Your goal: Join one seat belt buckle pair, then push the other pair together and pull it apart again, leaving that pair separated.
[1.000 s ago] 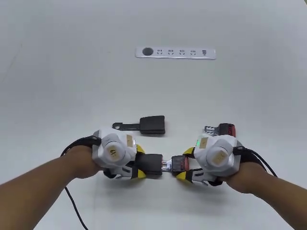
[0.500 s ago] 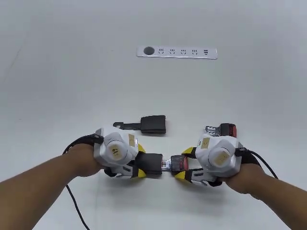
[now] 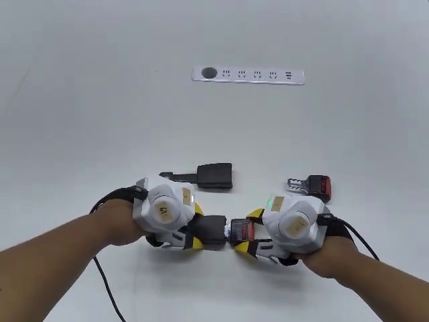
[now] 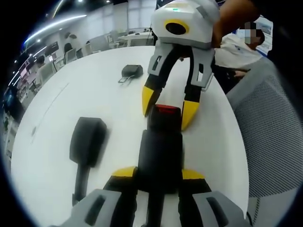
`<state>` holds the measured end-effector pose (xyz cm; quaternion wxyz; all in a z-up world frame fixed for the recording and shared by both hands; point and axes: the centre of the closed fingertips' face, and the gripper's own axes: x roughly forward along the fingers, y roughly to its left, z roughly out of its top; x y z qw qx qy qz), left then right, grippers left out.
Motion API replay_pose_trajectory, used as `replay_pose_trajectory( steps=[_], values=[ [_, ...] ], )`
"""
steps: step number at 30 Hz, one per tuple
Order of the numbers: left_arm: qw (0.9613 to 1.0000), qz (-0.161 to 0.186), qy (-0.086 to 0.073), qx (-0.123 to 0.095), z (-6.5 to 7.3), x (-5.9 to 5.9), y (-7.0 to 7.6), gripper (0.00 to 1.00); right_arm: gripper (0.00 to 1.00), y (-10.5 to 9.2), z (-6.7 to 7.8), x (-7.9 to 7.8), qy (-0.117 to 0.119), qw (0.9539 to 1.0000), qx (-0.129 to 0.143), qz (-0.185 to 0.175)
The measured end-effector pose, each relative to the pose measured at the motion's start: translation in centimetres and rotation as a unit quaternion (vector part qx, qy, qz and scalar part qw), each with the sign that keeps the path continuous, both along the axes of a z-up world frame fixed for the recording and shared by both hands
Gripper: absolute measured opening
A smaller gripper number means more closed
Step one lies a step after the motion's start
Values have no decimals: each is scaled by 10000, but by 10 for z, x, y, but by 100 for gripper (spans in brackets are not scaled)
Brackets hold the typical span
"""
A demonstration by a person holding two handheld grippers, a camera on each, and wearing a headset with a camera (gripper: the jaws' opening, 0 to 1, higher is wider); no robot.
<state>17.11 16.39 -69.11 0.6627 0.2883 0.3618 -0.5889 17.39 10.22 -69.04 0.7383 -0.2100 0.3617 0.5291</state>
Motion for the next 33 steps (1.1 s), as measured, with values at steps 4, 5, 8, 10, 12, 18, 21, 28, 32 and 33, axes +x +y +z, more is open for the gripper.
replay_pose_trajectory(
  steps=[4, 5, 8, 10, 12, 18, 21, 28, 32, 33],
  values=[
    [10000, -37, -2, 6, 0, 0, 0, 33, 34, 2, 0, 0, -5, 10000, 15, -34],
    [9999, -64, 28, 78, -1, 0, 3, 34, 34, 2, 1, 3, -58, 9999, 13, -142],
    [10000, -58, 22, 14, -2, 3, 1, 33, 34, 3, 2, -2, -32, 10000, 35, -66],
    [10000, -63, 21, 7, -2, 3, 2, 33, 34, 3, 2, -1, -33, 10000, 39, -56],
    [10000, -58, 22, -11, -3, 3, 2, 33, 34, 3, 1, -1, -36, 10000, 32, -41],
    [10000, -89, 26, -31, -3, 2, 2, 34, 34, 4, 0, -1, -56, 10000, 37, -35],
    [9999, -122, 40, -70, -1, 2, 1, 34, 34, 3, -1, -1, -73, 10000, 53, -24],
    [9997, -209, 21, -134, 0, 0, 0, 34, 34, 3, 1, 0, -149, 9997, 150, 113],
    [9995, -237, 6, -219, 2, -1, -1, 34, 34, 2, 1, 1, -176, 9994, 222, 209],
    [9994, -240, 7, -242, 2, -1, -1, 34, 34, 2, 1, 1, -177, 9993, 244, 219]
  ],
)
